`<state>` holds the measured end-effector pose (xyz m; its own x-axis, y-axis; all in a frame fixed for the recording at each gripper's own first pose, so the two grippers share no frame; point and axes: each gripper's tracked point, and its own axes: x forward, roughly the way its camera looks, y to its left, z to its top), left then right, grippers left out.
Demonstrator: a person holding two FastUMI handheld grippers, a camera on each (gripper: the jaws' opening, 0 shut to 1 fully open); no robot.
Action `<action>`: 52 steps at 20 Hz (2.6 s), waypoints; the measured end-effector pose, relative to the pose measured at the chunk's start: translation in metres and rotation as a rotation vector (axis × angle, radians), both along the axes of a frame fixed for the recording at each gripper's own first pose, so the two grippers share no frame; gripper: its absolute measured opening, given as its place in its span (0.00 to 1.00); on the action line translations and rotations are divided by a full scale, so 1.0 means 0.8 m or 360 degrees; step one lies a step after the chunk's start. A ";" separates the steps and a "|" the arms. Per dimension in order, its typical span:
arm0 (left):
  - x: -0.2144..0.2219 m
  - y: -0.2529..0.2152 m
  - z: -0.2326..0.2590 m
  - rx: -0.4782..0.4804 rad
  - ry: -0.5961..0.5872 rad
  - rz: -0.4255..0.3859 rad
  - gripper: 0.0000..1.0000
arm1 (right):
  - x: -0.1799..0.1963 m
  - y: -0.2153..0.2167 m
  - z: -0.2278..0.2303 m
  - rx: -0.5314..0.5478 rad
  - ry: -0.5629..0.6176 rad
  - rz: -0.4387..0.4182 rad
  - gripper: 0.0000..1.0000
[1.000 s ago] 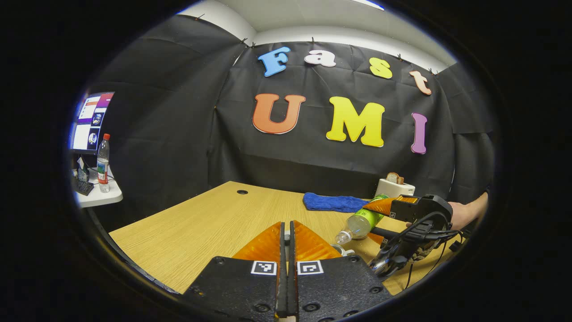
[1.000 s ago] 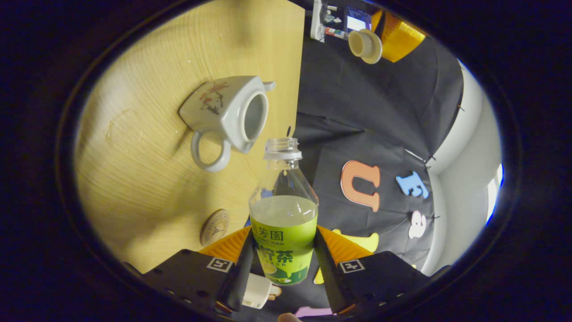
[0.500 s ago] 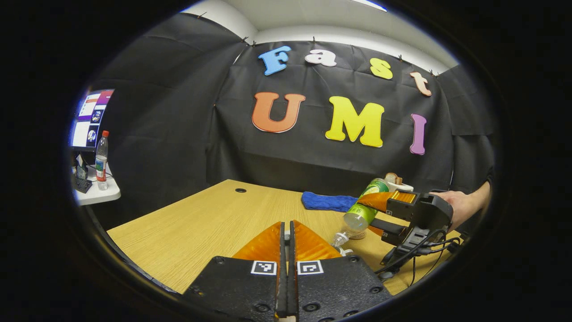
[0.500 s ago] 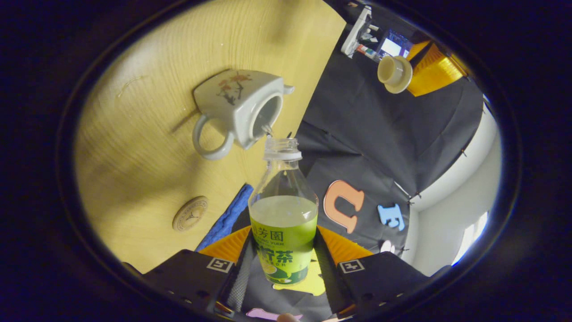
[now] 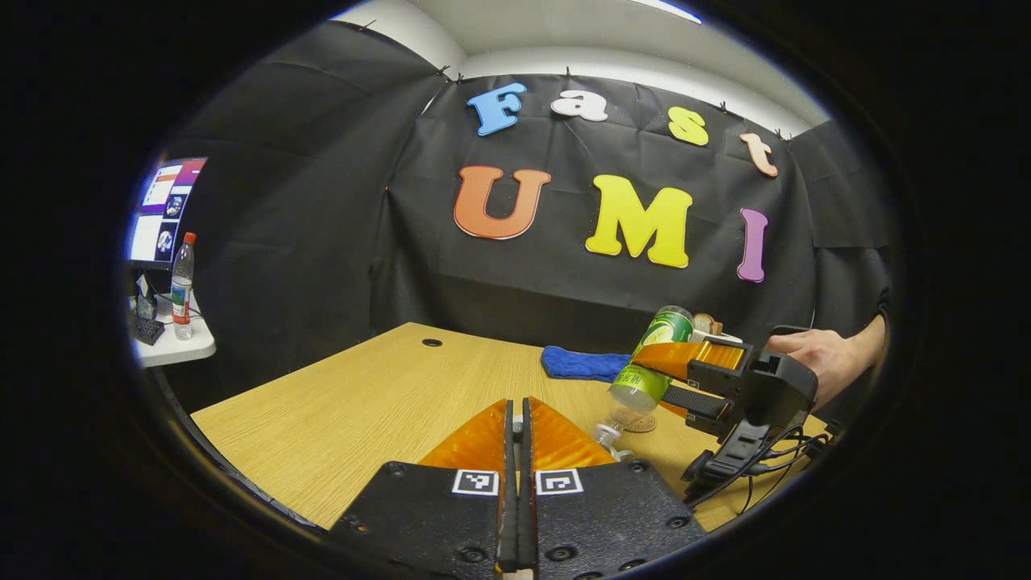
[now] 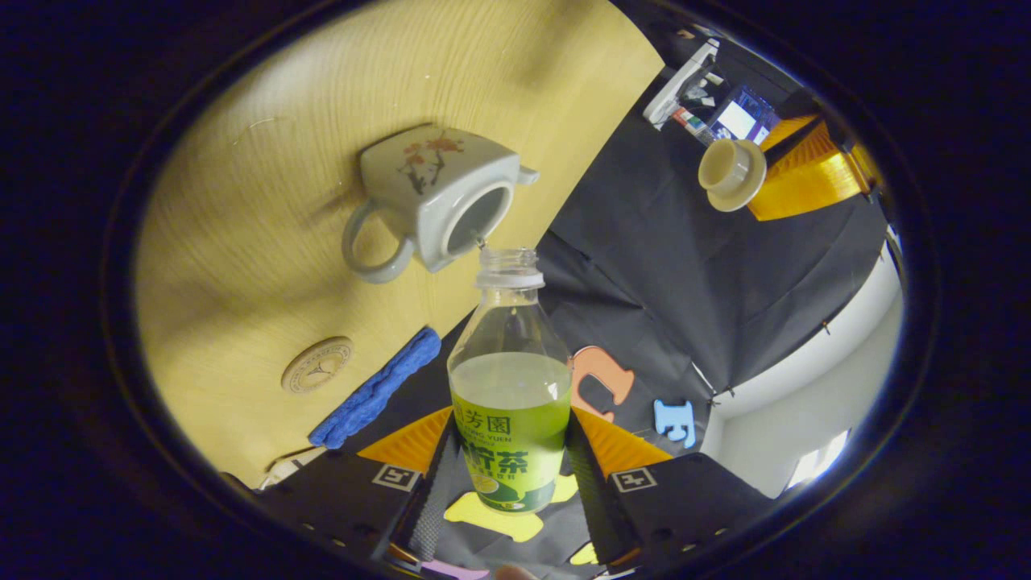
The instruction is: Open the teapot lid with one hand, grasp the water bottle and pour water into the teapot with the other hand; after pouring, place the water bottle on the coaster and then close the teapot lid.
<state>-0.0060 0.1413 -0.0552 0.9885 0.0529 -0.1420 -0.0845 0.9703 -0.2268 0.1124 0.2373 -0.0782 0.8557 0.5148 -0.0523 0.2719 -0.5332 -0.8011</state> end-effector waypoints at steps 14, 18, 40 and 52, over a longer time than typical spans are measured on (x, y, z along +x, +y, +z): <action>-0.001 0.006 0.001 0.0007 0.0001 0.0014 0.03 | -0.002 0.002 -0.002 0.0143 0.0102 -0.0028 0.72; -0.004 0.008 0.007 0.0010 -0.0010 0.0038 0.03 | 0.000 -0.020 -0.018 0.0466 0.0378 -0.0159 0.71; 0.010 -0.060 0.038 0.0163 0.0015 -0.0053 0.03 | 0.080 -0.132 0.021 0.2970 0.1738 -0.0500 0.70; 0.004 -0.045 0.027 0.0152 0.0033 -0.0030 0.03 | 0.115 -0.130 -0.059 0.3075 0.1877 -0.0722 0.71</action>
<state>-0.0026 0.1050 -0.0334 0.9863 0.0484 -0.1578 -0.0696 0.9889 -0.1316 0.2043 0.1336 -0.1251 0.8645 0.4071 -0.2947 -0.4057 0.9114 0.0687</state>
